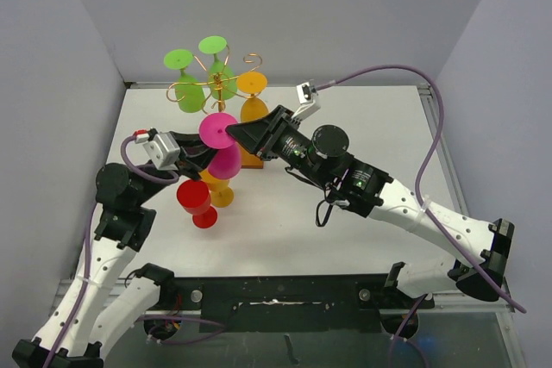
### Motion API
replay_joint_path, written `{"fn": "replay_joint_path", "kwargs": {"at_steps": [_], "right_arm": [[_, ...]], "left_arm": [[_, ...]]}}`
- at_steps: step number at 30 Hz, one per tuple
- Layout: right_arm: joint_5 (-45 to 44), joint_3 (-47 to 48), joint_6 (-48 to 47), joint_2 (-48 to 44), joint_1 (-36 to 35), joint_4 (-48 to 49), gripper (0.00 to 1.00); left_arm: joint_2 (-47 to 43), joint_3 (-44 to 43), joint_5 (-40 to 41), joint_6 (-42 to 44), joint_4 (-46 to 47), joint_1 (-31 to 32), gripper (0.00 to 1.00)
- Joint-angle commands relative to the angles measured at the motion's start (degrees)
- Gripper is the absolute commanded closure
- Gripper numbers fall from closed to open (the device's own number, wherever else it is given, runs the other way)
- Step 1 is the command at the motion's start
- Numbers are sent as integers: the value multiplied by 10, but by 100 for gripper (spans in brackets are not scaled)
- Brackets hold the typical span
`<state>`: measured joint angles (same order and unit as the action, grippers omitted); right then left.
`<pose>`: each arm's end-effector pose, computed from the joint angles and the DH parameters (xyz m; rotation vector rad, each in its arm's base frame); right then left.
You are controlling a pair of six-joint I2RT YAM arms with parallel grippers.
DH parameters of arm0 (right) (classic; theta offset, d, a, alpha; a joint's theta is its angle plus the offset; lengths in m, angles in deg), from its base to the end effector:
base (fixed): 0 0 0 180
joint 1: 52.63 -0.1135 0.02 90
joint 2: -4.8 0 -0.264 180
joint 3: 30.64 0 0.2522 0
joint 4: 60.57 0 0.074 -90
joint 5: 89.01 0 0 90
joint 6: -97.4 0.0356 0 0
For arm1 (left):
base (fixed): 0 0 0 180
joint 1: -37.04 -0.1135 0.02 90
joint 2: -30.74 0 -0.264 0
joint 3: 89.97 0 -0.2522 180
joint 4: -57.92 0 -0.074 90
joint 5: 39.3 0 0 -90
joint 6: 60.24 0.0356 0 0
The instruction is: Place the wine glass upside down on the wine glass rack
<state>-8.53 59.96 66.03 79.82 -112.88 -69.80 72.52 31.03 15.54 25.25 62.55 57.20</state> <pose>0.1555 0.2603 0.4483 0.1311 1.6637 1.5286 0.1429 -0.0743 0.4024 0.7045 1.0880 -0.7340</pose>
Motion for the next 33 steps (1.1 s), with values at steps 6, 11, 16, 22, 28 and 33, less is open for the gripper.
{"fn": "replay_joint_path", "kwargs": {"at_steps": [6, 11, 16, 22, 28, 33], "right_arm": [[29, -22, 51, -11, 9, 70, 100], [19, -40, 66, -27, 9, 80, 100], [-6, -61, 69, -49, 9, 79, 100], [-36, -83, 59, -72, 12, 70, 100], [-44, -92, 29, -86, 13, 65, 100], [-48, -99, 17, -90, 14, 63, 100]], "left_arm": [[-20, 8, -2, -42, 45, 2, 89], [-48, 20, 25, -82, 11, 3, 59], [-94, 32, 62, -145, -39, 4, 49], [-109, -2, 103, -266, -139, 3, 48], [-84, -46, 116, -408, -199, 3, 48], [-68, -33, 71, -515, -116, 4, 48]]}}
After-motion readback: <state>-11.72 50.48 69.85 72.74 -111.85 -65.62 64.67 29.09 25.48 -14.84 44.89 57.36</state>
